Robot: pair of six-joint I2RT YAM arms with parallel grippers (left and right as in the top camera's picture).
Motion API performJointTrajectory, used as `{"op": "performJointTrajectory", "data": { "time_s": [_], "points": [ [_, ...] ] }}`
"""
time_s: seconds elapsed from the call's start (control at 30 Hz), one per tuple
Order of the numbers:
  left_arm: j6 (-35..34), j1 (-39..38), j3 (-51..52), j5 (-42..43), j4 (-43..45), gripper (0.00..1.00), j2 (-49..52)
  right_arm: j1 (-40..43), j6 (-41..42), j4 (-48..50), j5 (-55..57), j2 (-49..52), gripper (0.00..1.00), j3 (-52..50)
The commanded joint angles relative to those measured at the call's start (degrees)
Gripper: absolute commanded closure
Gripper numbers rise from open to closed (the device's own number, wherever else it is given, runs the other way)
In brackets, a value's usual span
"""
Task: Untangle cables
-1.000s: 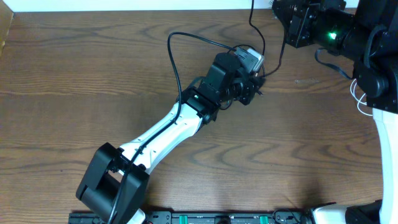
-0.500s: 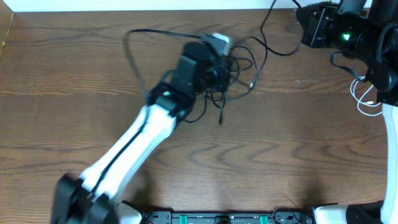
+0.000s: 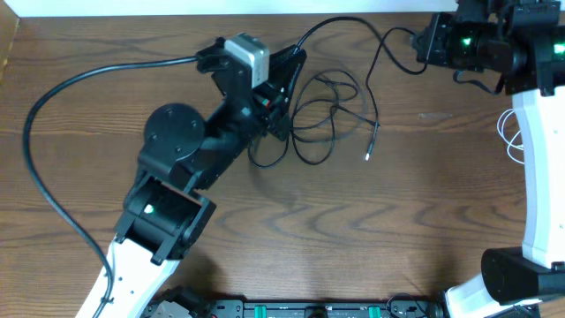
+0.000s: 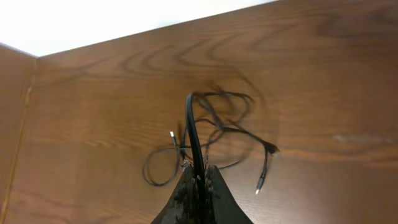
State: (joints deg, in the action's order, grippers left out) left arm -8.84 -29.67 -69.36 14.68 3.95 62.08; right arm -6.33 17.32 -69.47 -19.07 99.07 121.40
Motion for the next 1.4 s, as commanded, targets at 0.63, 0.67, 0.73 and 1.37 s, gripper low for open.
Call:
{"op": "performJointTrajectory", "data": {
  "time_s": [0.63, 0.67, 0.73, 1.37],
  "points": [
    [-6.9, -6.0, -1.4, 11.9, -14.2, 0.92, 14.1, 7.7, -6.0, -6.0, -3.0, -2.8, 0.99, 0.7],
    [-6.9, -7.1, -1.4, 11.9, -14.4, 0.93, 15.2, 9.5, -6.0, -6.0, -3.2, -3.4, 0.99, 0.7],
    [-6.9, -9.0, -1.4, 11.9, -14.6, 0.92, 16.9, 13.4, -6.0, -5.9, -3.8, -4.6, 0.99, 0.7],
    [-6.3, -12.5, -1.4, 1.0, -23.6, 0.58, 29.5, 21.2, -16.1, -9.2, -15.2, -4.2, 0.99, 0.6]
  ]
}}
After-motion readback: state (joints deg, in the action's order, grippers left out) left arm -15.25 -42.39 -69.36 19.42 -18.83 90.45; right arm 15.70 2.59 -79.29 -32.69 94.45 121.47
